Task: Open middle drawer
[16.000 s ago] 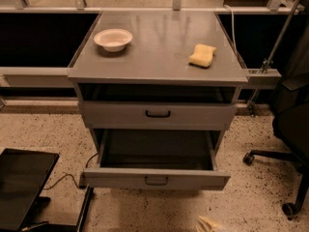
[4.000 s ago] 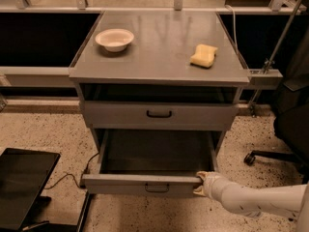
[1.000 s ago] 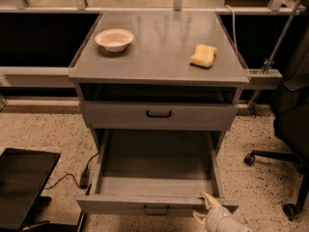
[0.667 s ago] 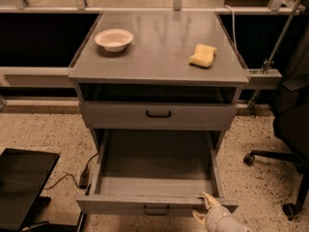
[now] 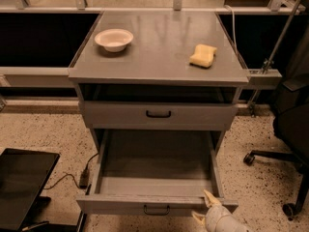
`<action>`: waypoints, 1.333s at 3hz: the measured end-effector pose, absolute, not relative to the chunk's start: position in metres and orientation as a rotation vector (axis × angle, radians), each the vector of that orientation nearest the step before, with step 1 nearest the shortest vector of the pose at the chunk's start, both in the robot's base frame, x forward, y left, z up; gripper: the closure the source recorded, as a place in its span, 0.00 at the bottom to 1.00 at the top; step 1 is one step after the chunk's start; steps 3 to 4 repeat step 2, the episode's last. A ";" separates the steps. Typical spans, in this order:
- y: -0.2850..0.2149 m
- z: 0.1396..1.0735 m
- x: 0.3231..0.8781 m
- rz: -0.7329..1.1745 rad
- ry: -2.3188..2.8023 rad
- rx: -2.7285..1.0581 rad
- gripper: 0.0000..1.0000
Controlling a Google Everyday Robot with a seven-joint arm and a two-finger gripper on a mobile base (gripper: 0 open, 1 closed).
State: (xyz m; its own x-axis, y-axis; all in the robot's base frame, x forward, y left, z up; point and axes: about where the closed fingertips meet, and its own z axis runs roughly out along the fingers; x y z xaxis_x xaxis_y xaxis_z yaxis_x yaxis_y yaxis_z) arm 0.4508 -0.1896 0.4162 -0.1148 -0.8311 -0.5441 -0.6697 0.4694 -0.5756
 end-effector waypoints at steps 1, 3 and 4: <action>-0.190 0.416 0.451 -0.233 1.847 -1.263 0.00; -0.190 0.416 0.451 -0.233 1.847 -1.263 0.00; -0.190 0.416 0.451 -0.233 1.847 -1.263 0.00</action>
Offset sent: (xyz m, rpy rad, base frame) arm 0.0000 0.0000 0.0000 0.0000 0.0000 0.0000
